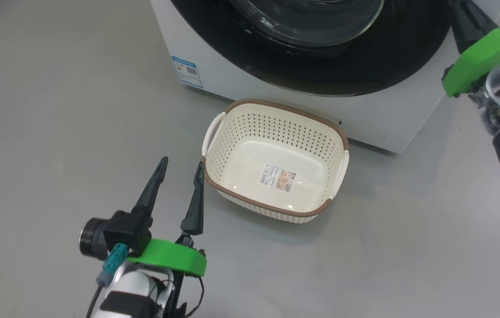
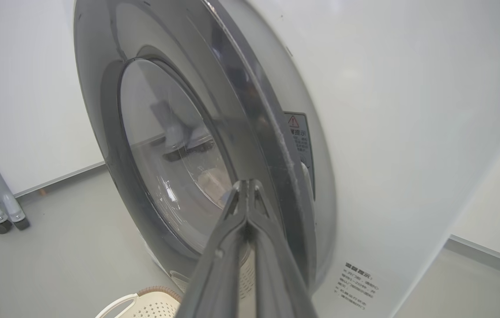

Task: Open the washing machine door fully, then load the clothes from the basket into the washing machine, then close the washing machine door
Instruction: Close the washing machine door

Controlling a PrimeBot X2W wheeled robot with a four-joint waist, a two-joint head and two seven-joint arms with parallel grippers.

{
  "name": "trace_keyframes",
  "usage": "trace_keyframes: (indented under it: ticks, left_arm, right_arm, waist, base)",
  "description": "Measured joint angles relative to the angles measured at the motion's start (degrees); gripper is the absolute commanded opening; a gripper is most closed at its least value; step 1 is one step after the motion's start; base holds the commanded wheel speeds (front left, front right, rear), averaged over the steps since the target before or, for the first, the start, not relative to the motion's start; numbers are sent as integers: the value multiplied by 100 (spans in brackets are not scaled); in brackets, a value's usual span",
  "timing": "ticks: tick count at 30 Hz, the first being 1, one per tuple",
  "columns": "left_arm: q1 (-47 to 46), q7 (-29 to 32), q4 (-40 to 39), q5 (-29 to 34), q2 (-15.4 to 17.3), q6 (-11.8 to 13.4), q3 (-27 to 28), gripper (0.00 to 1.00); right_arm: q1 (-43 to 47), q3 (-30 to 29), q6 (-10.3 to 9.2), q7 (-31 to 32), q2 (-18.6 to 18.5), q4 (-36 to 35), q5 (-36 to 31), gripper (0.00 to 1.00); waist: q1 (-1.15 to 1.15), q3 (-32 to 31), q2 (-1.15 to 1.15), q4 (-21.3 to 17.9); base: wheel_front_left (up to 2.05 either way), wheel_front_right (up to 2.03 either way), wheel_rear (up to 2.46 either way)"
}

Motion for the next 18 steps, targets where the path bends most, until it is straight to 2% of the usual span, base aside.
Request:
trace_keyframes:
  ticks: [4,10,12,13,14,15,18]
  left_arm:
    - [7,0,15,34,8,-4,52,100]
    - [33,0,66,46,14,-33,99,100]
    - [36,0,115,52,14,-34,107,100]
    - [38,-1,125,52,16,-37,110,100]
    - [40,0,134,52,15,-48,113,100]
    - [44,0,148,51,18,-48,123,100]
    - [69,-1,204,51,31,-51,138,100]
  right_arm:
    - [417,-80,0,0,14,-591,60,0]
    - [1437,-528,0,0,145,-1714,-25,0]
    - [1795,-622,0,0,233,-2042,-143,46]
    - [1973,-662,0,0,282,-2201,-193,75]
    - [2146,-732,0,0,337,-2350,-238,93]
    - [2295,-769,0,0,391,-2480,-290,100]
    - [2705,-844,0,0,552,-2783,-398,100]
  waist:
    - [0,-45,0,-193]
    - [0,-203,0,-457]
    - [0,-258,0,-541]
    - [0,-284,0,-585]
    - [0,-310,0,-627]
    - [0,-333,0,-673]
    - [0,-397,0,-823]
  base:
    - [0,0,0]
    - [0,0,0]
    - [0,0,0]
    - [0,0,0]
    - [0,0,0]
    - [0,0,0]
    - [0,0,0]
